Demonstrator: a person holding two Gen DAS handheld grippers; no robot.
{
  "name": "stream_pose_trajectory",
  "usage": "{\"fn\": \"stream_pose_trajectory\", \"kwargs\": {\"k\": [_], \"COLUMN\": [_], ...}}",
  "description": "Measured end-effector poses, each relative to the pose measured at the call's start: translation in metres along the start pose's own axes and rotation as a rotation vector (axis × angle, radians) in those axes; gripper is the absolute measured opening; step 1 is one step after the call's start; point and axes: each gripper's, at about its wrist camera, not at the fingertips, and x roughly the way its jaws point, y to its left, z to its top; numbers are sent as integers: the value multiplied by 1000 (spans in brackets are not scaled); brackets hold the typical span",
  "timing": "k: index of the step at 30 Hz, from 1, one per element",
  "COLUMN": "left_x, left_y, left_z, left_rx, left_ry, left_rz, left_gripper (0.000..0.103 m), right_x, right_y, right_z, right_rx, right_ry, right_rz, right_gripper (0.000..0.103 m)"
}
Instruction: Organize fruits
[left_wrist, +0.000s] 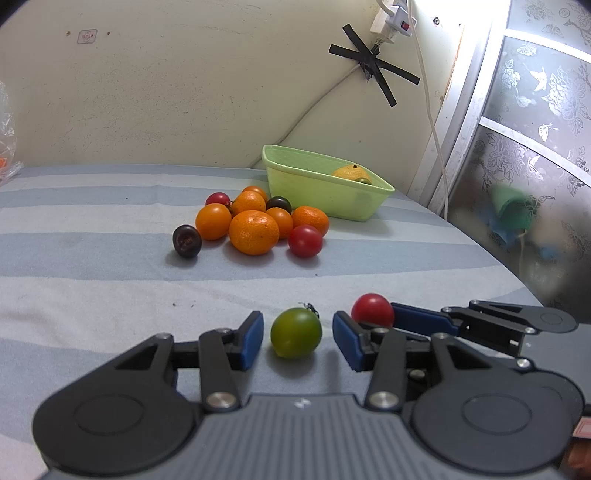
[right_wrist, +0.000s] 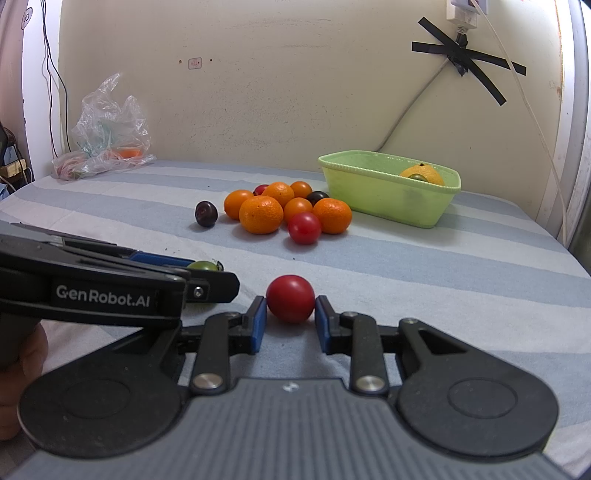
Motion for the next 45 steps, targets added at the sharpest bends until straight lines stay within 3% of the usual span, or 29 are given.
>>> {"fn": "stream_pose_trajectory", "kwargs": {"k": [20,23,28,33,39,45], "left_x": [-1,0,-1,2,45,115], "left_y": [1,2,4,2,7,23], "left_z": [-1,-2,3,46,123,169], "left_rx": [-7,-5,-19,22,38,-33], "left_ry": [-1,0,9,-25,-59,52], "left_rz": [-7,4,-22,-49,-62,-119], "left_gripper": [40,30,29,29,30,30], "right_x": [-1,-1,-3,-3,29,79], "right_y": [-1,-1,-1,-19,-60,-99], "right_z": [-1,0,0,20,79,105], "right_rx": [2,-1,1,38,-14,3], "right_ry": [-8,-4,-21,-56,-155,-131], "right_rz": [-7,-4,-7,12,-73,-104], "right_gripper": [31,32,29,29,30,30]}}
